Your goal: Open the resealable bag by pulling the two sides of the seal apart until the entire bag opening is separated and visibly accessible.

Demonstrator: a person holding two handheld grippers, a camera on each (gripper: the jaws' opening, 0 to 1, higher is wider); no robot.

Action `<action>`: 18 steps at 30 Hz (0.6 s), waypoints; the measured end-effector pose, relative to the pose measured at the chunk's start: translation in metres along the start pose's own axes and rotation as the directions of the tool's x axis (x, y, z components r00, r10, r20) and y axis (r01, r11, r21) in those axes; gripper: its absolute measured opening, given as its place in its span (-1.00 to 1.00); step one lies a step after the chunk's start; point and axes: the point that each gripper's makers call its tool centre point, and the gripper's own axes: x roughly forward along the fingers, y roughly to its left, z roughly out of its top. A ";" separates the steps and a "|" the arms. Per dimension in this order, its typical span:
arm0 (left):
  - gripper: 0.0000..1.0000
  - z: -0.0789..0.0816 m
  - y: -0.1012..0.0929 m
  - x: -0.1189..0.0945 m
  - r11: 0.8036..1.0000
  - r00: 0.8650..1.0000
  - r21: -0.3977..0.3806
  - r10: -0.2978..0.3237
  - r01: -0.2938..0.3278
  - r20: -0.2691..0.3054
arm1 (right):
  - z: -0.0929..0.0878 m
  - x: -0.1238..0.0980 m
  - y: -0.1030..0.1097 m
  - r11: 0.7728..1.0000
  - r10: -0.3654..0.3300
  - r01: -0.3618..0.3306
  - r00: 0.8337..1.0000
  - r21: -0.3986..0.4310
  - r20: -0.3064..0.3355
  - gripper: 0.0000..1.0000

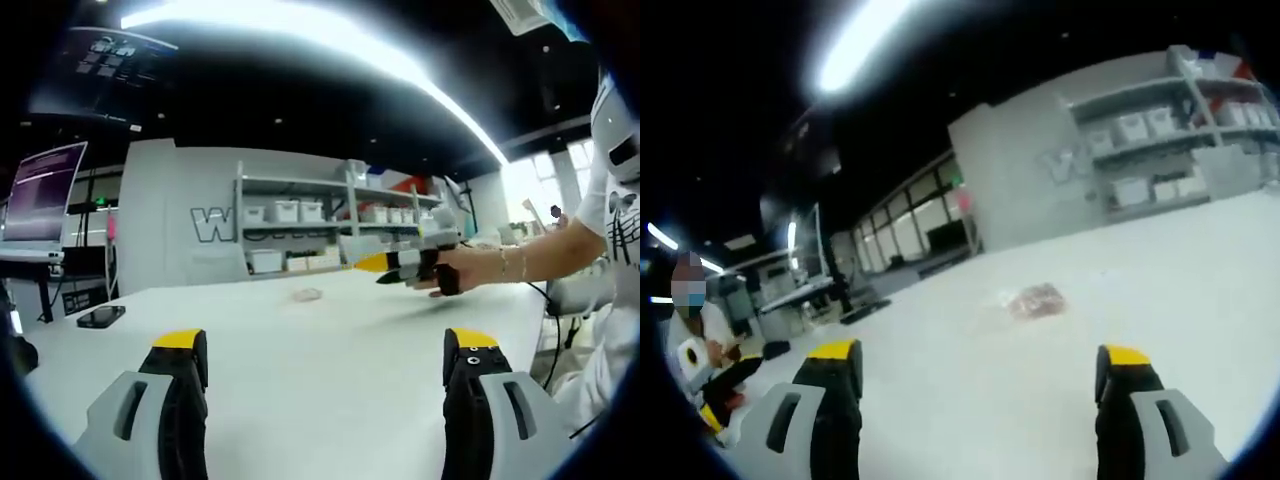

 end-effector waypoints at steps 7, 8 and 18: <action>0.94 0.000 -0.001 0.000 1.000 1.000 0.000 0.000 0.000 0.002 | 0.000 -0.011 -0.003 1.000 0.005 -0.005 1.000 0.008 0.006 0.96; 0.95 0.001 -0.001 0.000 1.000 1.000 0.001 0.000 0.000 0.004 | 0.000 -0.012 -0.003 1.000 0.005 -0.005 1.000 0.008 0.006 0.96; 0.95 0.000 -0.001 0.001 1.000 1.000 0.000 0.000 0.000 -0.002 | 0.005 -0.031 -0.008 1.000 0.011 -0.011 1.000 0.006 0.029 0.95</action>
